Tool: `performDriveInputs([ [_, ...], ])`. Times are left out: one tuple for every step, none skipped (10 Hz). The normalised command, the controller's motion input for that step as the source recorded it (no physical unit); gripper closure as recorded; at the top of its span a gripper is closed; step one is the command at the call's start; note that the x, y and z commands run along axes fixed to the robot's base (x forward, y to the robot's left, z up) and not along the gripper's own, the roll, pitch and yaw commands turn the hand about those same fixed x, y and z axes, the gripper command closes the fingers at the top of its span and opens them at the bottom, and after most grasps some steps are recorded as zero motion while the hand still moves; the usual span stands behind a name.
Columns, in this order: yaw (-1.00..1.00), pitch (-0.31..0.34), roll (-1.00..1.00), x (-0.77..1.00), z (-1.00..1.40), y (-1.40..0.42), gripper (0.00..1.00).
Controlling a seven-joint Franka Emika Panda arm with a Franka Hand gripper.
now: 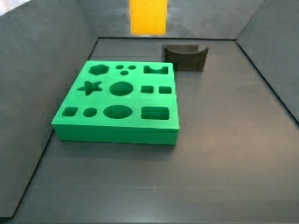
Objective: Insert the rectangle object.
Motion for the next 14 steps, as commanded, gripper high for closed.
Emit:
performDriveInputs([
  [0.01,-0.009,0.04,0.31,-1.0,-0.63,1.0],
  [0.03,-0.006,0.03,0.31,-1.0,-0.64,1.0],
  [0.1,-0.003,0.06,0.27,-1.0,-0.52,1.0],
  [0.19,-0.004,0.13,0.06,-1.0,-0.07,1.0],
  [0.14,-0.021,0.2,0.0,-0.92,0.0,1.0],
  [0.13,-0.027,0.19,0.0,-0.82,0.0,1.0],
  [0.09,0.0,0.06,0.0,-0.8,-0.01,1.0],
  [0.0,0.0,0.0,0.09,-0.76,-0.04,1.0],
  [-0.17,0.0,-0.04,0.0,-0.61,0.0,1.0],
  [-0.17,0.016,0.0,0.0,-0.48,0.02,1.0],
  [-0.11,0.0,0.0,-0.03,-0.34,0.1,1.0],
  [-0.13,0.006,0.0,0.0,-0.34,0.02,1.0],
  [-0.23,0.0,-0.04,0.03,-0.37,0.0,1.0],
  [-0.13,0.003,0.0,0.16,-0.47,0.0,1.0],
])
